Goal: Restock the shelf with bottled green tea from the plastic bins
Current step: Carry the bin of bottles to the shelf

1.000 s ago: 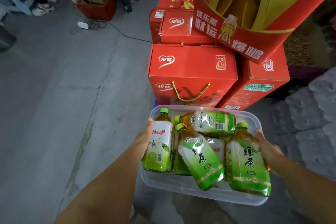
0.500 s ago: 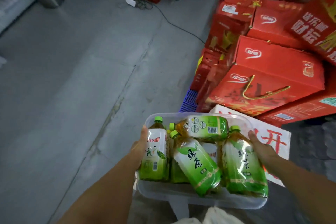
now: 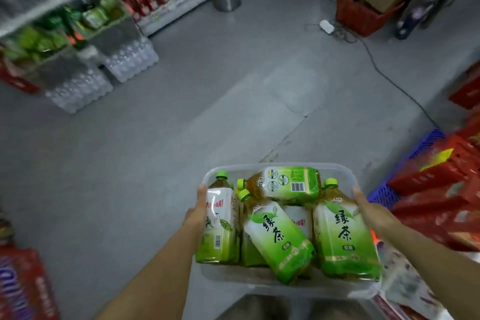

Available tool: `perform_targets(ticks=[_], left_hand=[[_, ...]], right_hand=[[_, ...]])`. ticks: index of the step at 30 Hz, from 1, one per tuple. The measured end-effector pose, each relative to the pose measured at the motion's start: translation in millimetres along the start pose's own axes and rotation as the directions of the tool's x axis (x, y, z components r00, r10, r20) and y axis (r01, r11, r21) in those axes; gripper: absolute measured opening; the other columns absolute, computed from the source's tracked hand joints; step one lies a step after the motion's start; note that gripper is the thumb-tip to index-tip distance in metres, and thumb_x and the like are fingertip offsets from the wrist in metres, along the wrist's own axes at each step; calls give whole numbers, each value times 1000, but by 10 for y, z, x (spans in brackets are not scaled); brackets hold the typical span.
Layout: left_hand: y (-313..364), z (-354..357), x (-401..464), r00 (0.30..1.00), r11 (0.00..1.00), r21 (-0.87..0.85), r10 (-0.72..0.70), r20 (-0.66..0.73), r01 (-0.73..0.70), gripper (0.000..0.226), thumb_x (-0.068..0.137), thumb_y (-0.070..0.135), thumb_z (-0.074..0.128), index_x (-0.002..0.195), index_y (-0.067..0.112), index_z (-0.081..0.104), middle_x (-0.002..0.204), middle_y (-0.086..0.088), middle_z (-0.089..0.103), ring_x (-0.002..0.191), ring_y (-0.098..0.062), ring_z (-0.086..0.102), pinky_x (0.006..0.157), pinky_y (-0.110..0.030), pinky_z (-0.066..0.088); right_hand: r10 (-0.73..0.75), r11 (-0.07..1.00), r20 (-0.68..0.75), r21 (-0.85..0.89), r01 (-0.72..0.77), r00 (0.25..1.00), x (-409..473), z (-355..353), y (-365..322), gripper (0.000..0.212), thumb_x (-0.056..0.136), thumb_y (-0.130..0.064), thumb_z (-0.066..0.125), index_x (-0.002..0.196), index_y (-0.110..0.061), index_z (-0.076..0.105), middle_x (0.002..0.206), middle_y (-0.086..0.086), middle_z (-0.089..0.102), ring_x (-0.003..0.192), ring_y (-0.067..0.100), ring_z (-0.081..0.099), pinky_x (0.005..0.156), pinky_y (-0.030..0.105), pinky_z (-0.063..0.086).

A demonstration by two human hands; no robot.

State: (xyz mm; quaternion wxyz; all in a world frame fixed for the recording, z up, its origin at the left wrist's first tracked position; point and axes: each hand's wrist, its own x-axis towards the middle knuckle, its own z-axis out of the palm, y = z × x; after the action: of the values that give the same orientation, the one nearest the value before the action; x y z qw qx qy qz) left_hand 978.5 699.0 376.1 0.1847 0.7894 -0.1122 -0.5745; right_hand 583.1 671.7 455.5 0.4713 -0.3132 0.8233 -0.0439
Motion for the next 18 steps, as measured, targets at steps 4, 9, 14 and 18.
perform_targets(ticks=[4, 9, 14, 18], left_hand=[[383, -584, 267, 1000, 993, -120, -20, -10, 19, 133, 25, 110, 43, 109, 10, 72, 99, -23, 75, 88, -43, 73, 84, -63, 56], [1083, -1090, 553, 996, 962, -264, -85, -28, 75, 137, 21, 109, 45, 108, 6, 71, 98, -24, 75, 87, -43, 74, 83, -63, 57], [1999, -1455, 797, 985, 904, -412, -156, -71, 113, 100, 74, 91, 35, 107, 3, 68, 79, -20, 74, 65, -33, 73, 65, -45, 61], [2693, -1800, 1196, 982, 862, -492, -176, -63, 123, 102, 74, 91, 32, 112, 4, 68, 85, -22, 75, 69, -34, 74, 63, -43, 60]], right_hand=[[-81, 987, 52, -132, 87, 995, 186, 346, -998, 103, 82, -80, 22, 139, 2, 48, 148, 25, 41, 133, 39, 43, 109, 47, 35], [-157, 958, 117, -224, 180, 981, 565, 737, -2247, 107, 78, -82, 16, 138, 0, 50, 147, 28, 41, 133, 43, 42, 112, 55, 32], [-204, 924, 236, -273, 266, 950, 925, 1100, -3674, 98, 87, -74, 16, 134, 6, 49, 133, 32, 51, 120, 40, 52, 105, 52, 38], [-234, 913, 263, -271, 305, 936, 1201, 1316, -4801, 87, 95, -67, 21, 125, 8, 52, 121, 30, 56, 112, 41, 56, 101, 49, 40]])
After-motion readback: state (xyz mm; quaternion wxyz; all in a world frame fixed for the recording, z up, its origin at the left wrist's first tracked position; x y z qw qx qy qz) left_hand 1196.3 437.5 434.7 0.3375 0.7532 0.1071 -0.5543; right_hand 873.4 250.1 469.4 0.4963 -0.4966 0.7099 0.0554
